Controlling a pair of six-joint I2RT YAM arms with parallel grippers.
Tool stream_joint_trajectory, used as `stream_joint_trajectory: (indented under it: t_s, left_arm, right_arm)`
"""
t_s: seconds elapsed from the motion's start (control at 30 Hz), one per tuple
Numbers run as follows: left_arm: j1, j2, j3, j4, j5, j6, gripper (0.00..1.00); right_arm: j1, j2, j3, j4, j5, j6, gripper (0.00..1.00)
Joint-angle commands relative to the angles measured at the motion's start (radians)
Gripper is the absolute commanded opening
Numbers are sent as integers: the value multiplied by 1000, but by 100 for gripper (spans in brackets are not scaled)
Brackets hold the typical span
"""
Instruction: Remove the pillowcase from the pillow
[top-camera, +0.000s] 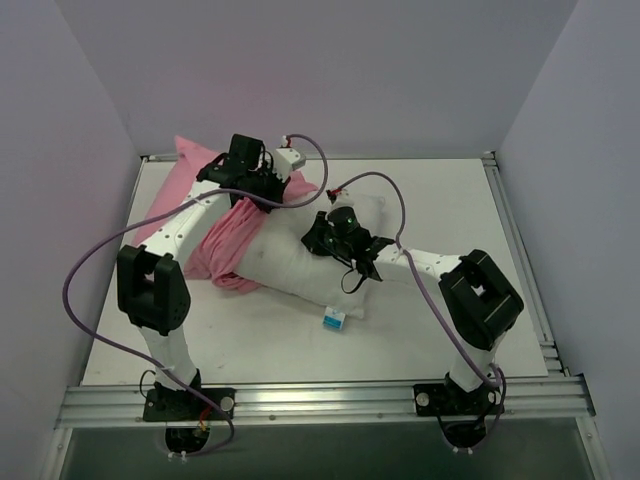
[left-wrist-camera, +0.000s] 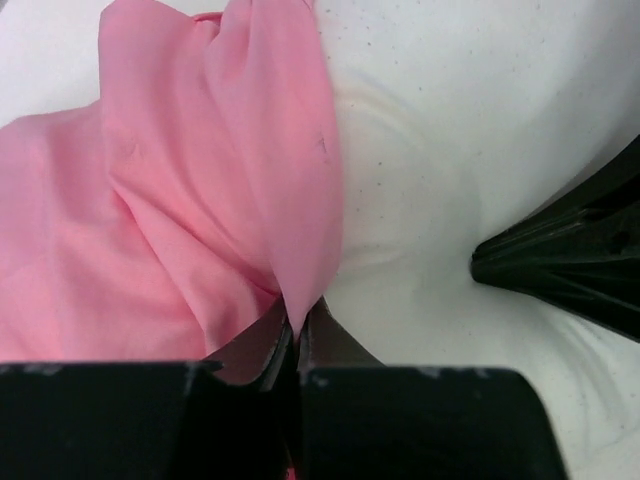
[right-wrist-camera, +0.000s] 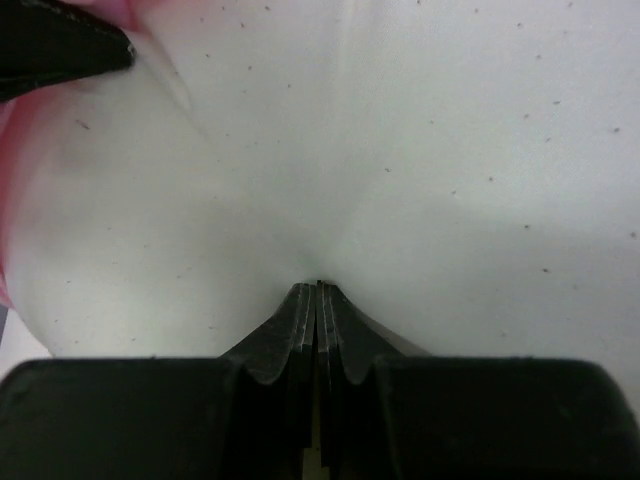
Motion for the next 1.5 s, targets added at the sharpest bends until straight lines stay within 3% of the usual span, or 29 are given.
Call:
stream_joint_trajectory:
  t_s: [0.0, 0.2, 0.33, 0.4, 0.53, 0.57, 0.67, 0.73, 0.8, 0.87, 0.9, 1.0, 1.07, 1.1, 1.17, 1.2, 1.3, 1.33, 1.47]
  left_arm:
    - [97, 29, 159, 121, 10, -58, 6]
    - [221, 147, 300, 99, 114, -169, 8]
    - [259, 174, 358, 73, 218, -140, 14]
    - [259, 171, 343, 122, 148, -132, 3]
    - [330, 294, 461, 122, -204, -108, 2]
    - [351, 327, 555, 104, -242, -100, 2]
    - [468, 465, 762, -60, -312, -98, 2]
    - [538, 508, 843, -122, -215, -147, 2]
    - [543, 469, 819, -132, -200, -149, 2]
    - [474, 415, 764, -142, -159, -84, 2]
    - [445, 339, 639, -107, -171, -41, 2]
    - [359, 241, 472, 15, -168, -40, 3]
    - [351, 224, 461, -31, -150, -62, 13]
    - [351, 226, 467, -54, -124, -81, 27]
    - [354, 209, 445, -79, -101, -88, 37]
    - [354, 179, 422, -79, -83, -86, 51]
    - [354, 108, 337, -91, -37, -77, 79]
    - [353, 93, 325, -103, 0, -72, 94]
    - [367, 11, 258, -175, 68, -71, 94]
  right_arm:
    - [13, 77, -123, -253, -73, 10, 0]
    - [2, 98, -170, -227, -97, 14, 0]
    - [-1, 111, -172, -224, -111, 5, 0]
    - [-2, 111, -173, -224, -116, 5, 0]
    - [-7, 106, -196, -220, -119, 8, 0]
    - [-8, 106, -202, -215, -122, 8, 0]
    - [-13, 108, -221, -200, -135, 11, 0]
    - [-13, 109, -226, -189, -139, 16, 0]
    - [-13, 112, -227, -184, -143, 16, 0]
    - [-13, 114, -227, -183, -145, 16, 0]
    - [-13, 112, -229, -181, -145, 13, 0]
    - [-31, 103, -232, -189, -139, 13, 0]
    - [-57, 73, -244, -200, -132, 7, 0]
    - [-66, 59, -244, -212, -120, 1, 0]
    - [-79, 23, -227, -277, -94, -38, 0]
    - [-85, 13, -197, -304, -68, -55, 0]
    - [-96, -23, -120, -394, -37, -108, 0]
    - [-99, -35, -101, -410, -30, -119, 0]
    - [-113, -52, -28, -494, -13, -157, 0]
